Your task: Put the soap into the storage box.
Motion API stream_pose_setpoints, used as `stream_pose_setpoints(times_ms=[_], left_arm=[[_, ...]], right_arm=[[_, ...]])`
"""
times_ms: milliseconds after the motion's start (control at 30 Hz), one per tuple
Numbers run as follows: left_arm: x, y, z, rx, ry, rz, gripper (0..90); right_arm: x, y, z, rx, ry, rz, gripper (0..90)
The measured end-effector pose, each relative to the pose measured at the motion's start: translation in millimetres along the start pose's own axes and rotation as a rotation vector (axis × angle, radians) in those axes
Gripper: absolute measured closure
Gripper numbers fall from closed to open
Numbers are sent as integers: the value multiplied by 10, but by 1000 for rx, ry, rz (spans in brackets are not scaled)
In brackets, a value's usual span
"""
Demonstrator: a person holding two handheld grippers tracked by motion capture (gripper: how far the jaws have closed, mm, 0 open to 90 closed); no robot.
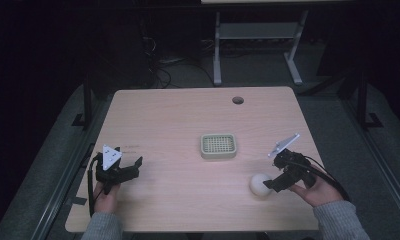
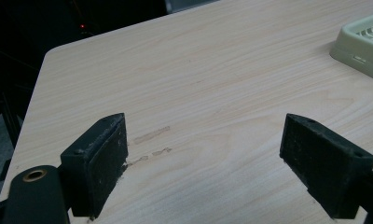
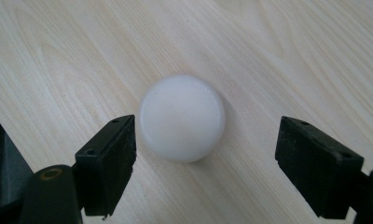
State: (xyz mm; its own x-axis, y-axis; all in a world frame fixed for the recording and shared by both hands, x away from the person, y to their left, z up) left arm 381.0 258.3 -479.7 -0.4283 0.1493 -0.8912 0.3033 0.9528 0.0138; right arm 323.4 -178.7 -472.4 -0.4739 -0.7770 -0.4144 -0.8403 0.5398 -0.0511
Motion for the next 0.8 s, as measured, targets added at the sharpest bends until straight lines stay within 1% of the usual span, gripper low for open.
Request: stream_pose_setpoints(times_ms=[133,200,367,400,500,533,633,700,733,800], left_arm=[[10,-7,1,0,6,3,148],[6,-11,0,1,5,12,148],[7,-1,0,-1,5,5,148],[3,5,-3,-2,1,3,148],[4,10,-5,-3,2,0,148],[2,10,-5,-3,0,3,148],[4,10,-8,-4,4,-2,148],[6,14,-13,-5,8,2,148],[2,15,-13,-3,3,-5,148],[0,24,-12,-7,2,-4,149]], right_arm=[[-16,-5,7,3,4,-7,192],[-38,4,21,0,6,-6,194],[-66,2,63,-6,8,-14,194],[-82,10,81,-9,18,-21,194],[-105,16,96,-14,23,-21,193],[-131,14,112,-16,32,-31,192],[-149,14,128,-16,44,-39,192],[-172,21,149,-25,54,-44,193],[-190,19,169,-23,59,-53,193],[-197,27,188,-27,67,-55,193]])
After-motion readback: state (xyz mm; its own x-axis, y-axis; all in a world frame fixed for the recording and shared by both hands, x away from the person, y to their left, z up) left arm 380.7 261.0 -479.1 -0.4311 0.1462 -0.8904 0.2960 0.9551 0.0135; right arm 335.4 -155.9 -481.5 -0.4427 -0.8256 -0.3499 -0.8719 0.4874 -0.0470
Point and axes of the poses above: each handheld gripper's, and its own axes: z roughly forward along the jaws, x roughly out of its underside, y roughly to its left, the point moved 10 cm from there along z, roughly forward along the jaws, and after that the axes turned 8 degrees about -z, right-handed, at the moved point
